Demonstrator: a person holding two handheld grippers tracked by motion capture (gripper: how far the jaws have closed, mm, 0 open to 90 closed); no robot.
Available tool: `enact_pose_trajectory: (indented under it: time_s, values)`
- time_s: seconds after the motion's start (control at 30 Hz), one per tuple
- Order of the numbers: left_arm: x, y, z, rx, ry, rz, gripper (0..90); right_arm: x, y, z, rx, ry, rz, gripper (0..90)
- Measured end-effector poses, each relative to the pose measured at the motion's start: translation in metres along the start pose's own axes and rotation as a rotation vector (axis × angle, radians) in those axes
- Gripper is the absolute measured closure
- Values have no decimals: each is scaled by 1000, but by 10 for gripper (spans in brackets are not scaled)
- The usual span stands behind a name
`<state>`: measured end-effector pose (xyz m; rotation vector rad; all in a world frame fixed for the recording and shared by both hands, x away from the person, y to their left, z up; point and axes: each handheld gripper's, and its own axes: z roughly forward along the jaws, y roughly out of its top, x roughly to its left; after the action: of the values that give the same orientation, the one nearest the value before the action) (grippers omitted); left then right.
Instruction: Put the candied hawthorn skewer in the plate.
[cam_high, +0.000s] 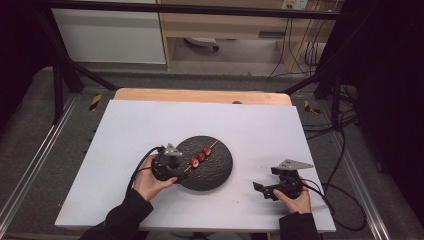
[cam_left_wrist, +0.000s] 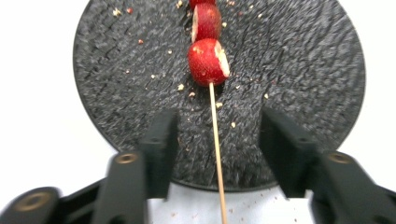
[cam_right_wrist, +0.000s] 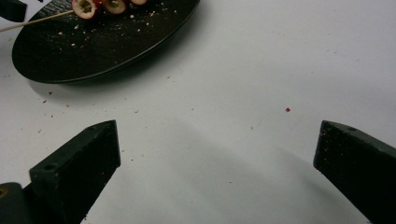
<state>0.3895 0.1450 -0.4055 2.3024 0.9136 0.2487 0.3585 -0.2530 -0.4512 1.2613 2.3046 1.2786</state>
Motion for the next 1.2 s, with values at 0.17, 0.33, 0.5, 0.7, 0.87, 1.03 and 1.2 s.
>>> enact_pose_trajectory:
  time_s: [0.17,0.33,0.5,0.7,0.87,1.03,1.2]
  values:
    - [9,-12,-16,-58,3,17,249,0,0,0,-3,3,4,11]
    - [22,-29,-31,-109,19,10,111,0,0,-1,-5,2,4,11]
    - [32,-50,-45,-153,38,6,70,0,0,0,-2,3,3,9]
    - [42,-72,-54,-174,42,6,62,0,0,1,4,4,2,6]
    - [48,-89,-55,-187,45,-15,62,1,-1,1,10,11,-1,6]
    - [55,-108,-55,-204,47,-34,63,2,-2,2,15,13,-12,6]
    - [61,-122,-54,-207,59,-52,66,2,-2,3,24,13,-24,6]
